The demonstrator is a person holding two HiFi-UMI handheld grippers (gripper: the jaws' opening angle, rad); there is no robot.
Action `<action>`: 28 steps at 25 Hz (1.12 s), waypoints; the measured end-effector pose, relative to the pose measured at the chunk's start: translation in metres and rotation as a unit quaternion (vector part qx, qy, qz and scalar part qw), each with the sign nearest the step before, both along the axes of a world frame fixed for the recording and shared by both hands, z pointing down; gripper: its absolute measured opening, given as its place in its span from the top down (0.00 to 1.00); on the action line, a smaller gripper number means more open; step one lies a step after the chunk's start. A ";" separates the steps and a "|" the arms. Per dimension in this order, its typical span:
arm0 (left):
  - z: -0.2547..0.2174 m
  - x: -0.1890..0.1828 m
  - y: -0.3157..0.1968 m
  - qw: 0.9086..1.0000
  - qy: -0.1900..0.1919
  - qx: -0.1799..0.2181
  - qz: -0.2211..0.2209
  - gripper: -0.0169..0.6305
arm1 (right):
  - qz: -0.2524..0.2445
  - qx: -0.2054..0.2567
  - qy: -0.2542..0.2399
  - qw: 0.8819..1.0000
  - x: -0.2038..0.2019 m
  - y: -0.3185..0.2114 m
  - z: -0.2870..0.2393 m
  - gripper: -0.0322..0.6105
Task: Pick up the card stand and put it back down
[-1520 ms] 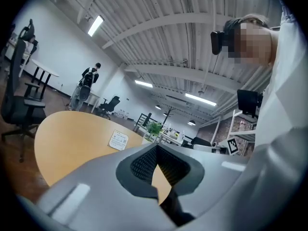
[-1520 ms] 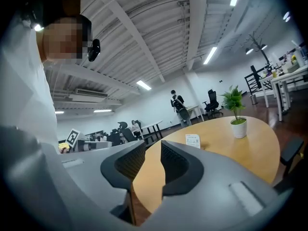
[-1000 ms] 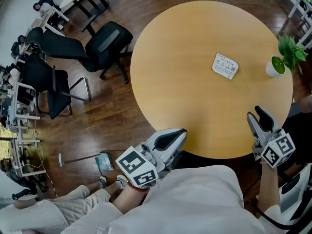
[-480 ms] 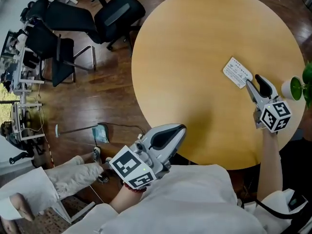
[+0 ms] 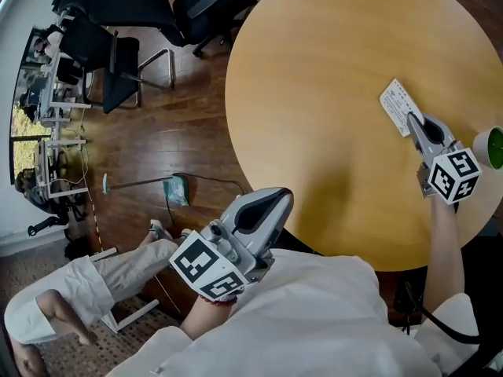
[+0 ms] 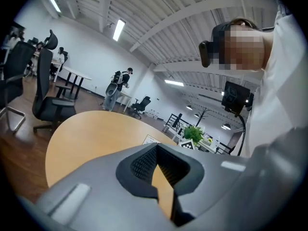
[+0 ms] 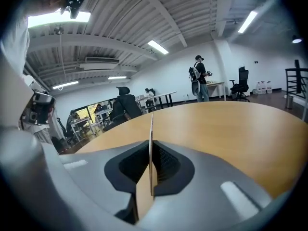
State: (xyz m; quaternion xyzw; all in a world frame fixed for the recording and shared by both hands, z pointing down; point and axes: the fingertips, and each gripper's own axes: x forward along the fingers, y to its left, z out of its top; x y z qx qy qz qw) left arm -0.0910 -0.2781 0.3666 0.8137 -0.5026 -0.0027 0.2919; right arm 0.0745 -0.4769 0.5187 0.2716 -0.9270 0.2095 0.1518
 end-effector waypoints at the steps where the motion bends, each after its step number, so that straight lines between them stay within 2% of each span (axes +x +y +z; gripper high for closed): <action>1: 0.002 -0.005 0.003 1.000 -0.003 0.002 -0.005 0.97 | 0.002 0.002 -0.010 1.000 0.002 0.006 -0.005 0.92; 6: -0.008 -0.015 0.012 1.000 -0.002 0.027 -0.002 0.97 | 0.023 0.021 -0.056 0.998 0.030 0.054 -0.063 0.92; 10: -0.054 -0.028 0.021 0.997 0.005 0.079 -0.002 0.97 | 0.033 0.052 -0.056 0.997 0.065 0.111 -0.128 0.92; 13: -0.072 -0.047 0.059 0.995 -0.010 0.095 0.006 0.97 | 0.046 0.074 -0.050 0.995 0.075 0.174 -0.163 0.92; 15: -0.078 -0.058 0.097 0.995 -0.013 0.095 0.023 0.97 | 0.056 0.083 -0.049 0.994 0.066 0.220 -0.180 0.92; 19: -0.067 -0.078 0.173 0.994 0.014 0.098 0.047 0.97 | 0.057 0.088 -0.071 0.992 0.024 0.303 -0.202 0.92; 22: -0.051 -0.097 0.222 0.993 0.059 0.095 0.042 0.97 | 0.044 0.096 -0.065 0.992 -0.011 0.367 -0.214 0.92; 24: -0.055 -0.103 0.244 0.990 0.095 0.098 0.043 0.97 | 0.050 0.103 -0.058 0.992 -0.019 0.408 -0.232 0.92; 28: -0.088 -0.108 0.265 0.983 0.101 0.138 0.062 0.97 | 0.066 0.113 -0.053 0.990 -0.022 0.465 -0.260 0.92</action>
